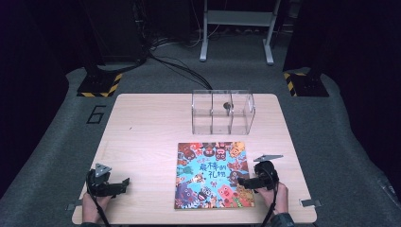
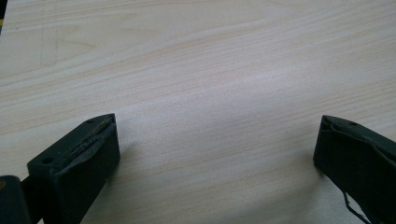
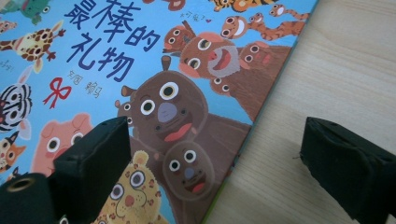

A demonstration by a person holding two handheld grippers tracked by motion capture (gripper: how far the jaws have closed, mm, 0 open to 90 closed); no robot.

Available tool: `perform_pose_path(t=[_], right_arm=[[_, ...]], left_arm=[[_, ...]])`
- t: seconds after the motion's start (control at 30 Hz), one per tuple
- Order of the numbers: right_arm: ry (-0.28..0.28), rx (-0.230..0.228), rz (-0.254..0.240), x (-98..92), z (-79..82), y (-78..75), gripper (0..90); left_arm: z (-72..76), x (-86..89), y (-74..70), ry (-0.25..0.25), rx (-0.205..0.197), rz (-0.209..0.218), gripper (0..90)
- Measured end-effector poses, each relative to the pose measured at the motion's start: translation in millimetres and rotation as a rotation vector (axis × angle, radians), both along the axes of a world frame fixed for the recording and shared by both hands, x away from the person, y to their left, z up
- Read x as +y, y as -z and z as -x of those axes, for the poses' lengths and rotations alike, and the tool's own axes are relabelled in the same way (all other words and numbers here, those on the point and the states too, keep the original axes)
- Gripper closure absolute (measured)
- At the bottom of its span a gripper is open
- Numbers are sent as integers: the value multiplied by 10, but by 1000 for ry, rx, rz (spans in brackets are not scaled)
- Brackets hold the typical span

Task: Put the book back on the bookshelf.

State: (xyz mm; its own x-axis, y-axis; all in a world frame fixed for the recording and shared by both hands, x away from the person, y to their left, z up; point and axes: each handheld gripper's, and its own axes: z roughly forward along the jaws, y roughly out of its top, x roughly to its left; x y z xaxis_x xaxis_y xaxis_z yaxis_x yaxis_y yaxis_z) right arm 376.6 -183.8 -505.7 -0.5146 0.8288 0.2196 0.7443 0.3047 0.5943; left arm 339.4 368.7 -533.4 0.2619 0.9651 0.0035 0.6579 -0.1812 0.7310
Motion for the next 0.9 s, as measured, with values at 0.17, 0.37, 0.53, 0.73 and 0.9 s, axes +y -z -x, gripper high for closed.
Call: perform_pose_path(t=[0.17, 0.37, 0.53, 0.73, 0.9], right_arm=[[22, 13, 6, 68, -27, 1, 281], [54, -11, 30, 131, 16, 3, 348], [81, -34, 8, 174, 53, 26, 379], [52, -39, 6, 299, 57, 30, 380], [31, -30, -29, 235, -23, 36, 372]], left_arm=[[1, 0, 0, -1, 0, 0, 4], [32, -27, -3, -25, 1, 1, 10], [32, -76, -12, -30, 11, -6, 2], [-30, -278, -120, 9, 3, 31, 2], [-146, -584, -166, 100, 16, 42, 2]])
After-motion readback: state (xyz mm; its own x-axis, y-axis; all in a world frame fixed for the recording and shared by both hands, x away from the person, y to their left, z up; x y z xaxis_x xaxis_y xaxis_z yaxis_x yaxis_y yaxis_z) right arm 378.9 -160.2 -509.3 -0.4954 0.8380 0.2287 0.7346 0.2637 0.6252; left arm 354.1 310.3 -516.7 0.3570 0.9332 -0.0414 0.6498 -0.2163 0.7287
